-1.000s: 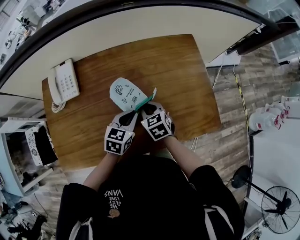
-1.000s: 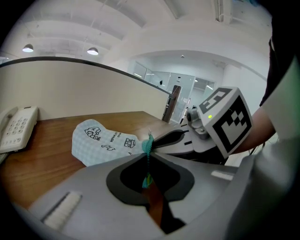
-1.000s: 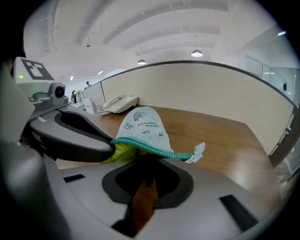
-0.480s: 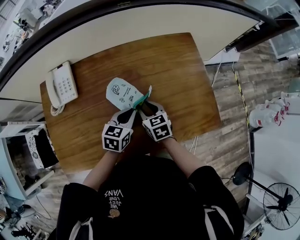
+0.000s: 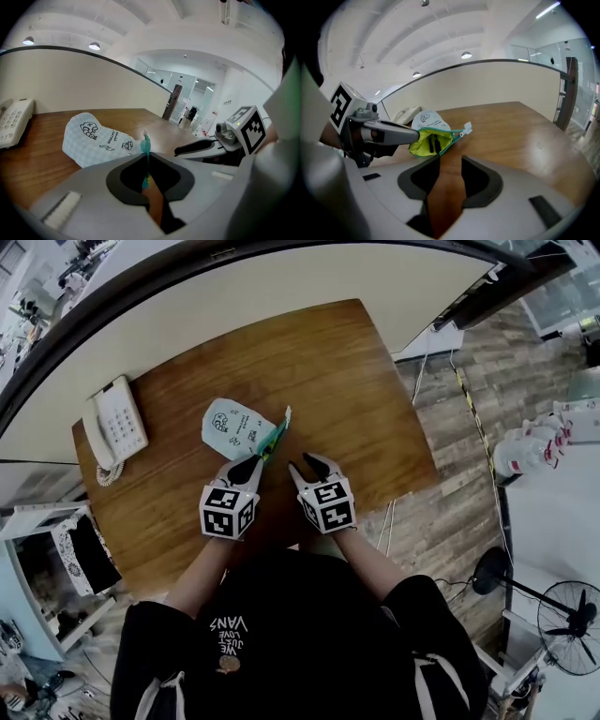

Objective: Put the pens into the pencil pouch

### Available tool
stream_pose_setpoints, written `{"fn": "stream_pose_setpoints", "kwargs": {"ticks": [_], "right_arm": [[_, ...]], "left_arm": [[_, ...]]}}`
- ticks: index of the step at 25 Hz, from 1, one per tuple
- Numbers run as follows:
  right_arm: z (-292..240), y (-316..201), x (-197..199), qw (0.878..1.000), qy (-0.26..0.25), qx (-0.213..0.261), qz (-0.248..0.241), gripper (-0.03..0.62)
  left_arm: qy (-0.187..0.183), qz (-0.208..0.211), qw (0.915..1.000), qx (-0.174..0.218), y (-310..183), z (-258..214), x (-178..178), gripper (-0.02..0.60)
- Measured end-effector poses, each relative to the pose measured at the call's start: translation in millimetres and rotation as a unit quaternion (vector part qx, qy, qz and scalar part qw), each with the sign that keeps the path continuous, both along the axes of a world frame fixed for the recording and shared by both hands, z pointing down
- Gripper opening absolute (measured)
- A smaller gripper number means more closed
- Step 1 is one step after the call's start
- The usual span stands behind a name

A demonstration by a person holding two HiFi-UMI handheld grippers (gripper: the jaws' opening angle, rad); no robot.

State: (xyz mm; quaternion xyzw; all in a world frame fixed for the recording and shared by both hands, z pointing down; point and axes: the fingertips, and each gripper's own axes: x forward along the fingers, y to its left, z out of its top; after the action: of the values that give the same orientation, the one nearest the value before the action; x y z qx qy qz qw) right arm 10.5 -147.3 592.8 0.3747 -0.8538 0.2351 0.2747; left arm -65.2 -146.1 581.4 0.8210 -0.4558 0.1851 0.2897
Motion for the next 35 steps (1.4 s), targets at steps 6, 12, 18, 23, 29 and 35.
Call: {"fn": "stream_pose_setpoints", "kwargs": {"ticks": [6, 12, 18, 23, 29, 35], "right_arm": [[-10.0, 12.1, 8.3, 1.0, -0.003, 0.007, 0.03, 0.121], [-17.3, 27.9, 14.9, 0.998, -0.005, 0.017, 0.062, 0.121], [-24.3, 44.8, 13.2, 0.995, -0.008, 0.028, 0.096, 0.121], [-32.8, 58.0, 6.1, 0.992, -0.01, 0.041, 0.117, 0.121], [-47.3, 77.4, -5.0, 0.988, -0.013, 0.068, 0.138, 0.121], [-69.6, 94.0, -18.0, 0.984, -0.027, 0.095, 0.148, 0.054]], "left_arm": [[-0.01, 0.017, 0.9998, -0.001, 2.5, 5.6, 2.0, 0.029], [-0.004, 0.03, 0.9995, -0.002, 11.9, 4.3, 3.3, 0.098], [-0.005, 0.041, 0.9991, 0.009, 25.8, -4.9, -9.5, 0.104], [-0.006, 0.046, 0.9987, 0.018, 39.1, -12.9, -28.9, 0.107], [0.002, 0.055, 0.9978, 0.038, 56.3, -25.3, -46.4, 0.107], [0.002, 0.065, 0.9962, 0.059, 75.1, -39.1, -62.7, 0.104]]}}
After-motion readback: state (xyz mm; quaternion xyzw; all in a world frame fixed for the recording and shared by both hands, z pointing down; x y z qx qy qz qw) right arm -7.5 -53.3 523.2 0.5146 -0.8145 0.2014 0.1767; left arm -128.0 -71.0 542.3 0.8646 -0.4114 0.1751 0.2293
